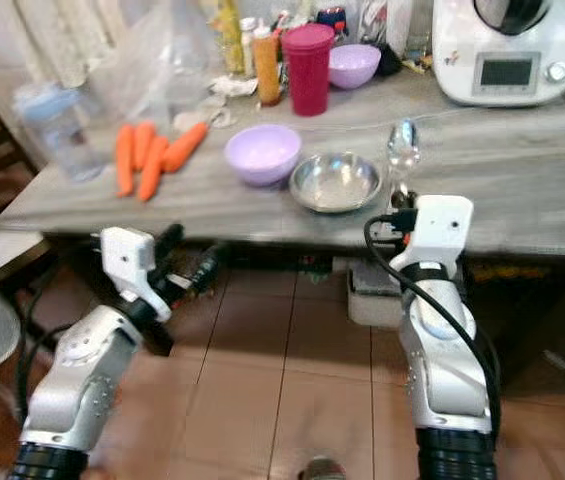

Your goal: Setting the table

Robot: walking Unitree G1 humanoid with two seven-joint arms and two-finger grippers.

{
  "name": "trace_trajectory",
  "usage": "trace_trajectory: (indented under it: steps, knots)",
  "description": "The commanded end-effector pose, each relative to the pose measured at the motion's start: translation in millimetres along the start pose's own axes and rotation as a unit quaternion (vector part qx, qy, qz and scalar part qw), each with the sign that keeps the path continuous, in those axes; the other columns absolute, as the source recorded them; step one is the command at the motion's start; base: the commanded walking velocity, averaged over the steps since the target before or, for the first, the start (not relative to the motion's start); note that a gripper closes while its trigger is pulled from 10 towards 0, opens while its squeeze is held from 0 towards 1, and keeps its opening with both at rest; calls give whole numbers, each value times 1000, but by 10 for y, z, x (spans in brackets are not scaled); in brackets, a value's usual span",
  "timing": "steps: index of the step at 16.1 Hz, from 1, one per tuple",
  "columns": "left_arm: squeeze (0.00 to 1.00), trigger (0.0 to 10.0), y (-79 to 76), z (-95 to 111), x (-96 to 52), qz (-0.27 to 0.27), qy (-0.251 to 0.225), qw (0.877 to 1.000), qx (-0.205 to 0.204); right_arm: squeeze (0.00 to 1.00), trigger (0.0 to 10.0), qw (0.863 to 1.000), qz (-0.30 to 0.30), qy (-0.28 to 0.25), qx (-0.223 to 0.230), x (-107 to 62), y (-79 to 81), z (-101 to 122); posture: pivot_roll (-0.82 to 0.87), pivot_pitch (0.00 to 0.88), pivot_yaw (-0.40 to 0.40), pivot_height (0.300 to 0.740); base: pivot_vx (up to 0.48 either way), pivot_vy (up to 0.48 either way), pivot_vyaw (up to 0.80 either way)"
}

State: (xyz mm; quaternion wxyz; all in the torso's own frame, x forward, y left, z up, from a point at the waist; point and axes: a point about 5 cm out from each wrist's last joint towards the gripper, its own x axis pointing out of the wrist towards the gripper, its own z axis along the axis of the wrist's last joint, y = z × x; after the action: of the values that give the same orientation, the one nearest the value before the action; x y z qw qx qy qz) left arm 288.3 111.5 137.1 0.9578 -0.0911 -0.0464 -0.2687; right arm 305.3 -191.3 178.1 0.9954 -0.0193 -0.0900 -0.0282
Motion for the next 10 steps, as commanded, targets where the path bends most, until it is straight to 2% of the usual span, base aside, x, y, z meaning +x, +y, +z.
trace_trajectory:
  steps: [1,5,6,10]
  knots:
    - [0,10000,4,-78,-65,11,23,1000,11,0,10000,1000,0,-14,11,40,34,74,-213,68,76,740,0,0,0]
    - [0,10000,40,-141,-134,26,40,999,20,0,10000,1000,1,-14,13,54,30,81,-215,64,73,740,0,0,0]
    - [0,10000,71,-151,-143,46,46,997,28,0,10000,1000,1,-14,13,53,27,81,-215,64,72,740,0,0,0]
    - [0,10000,57,-145,-134,38,48,997,36,0,10000,1000,-3,-11,16,51,28,84,-218,63,75,740,0,0,0]
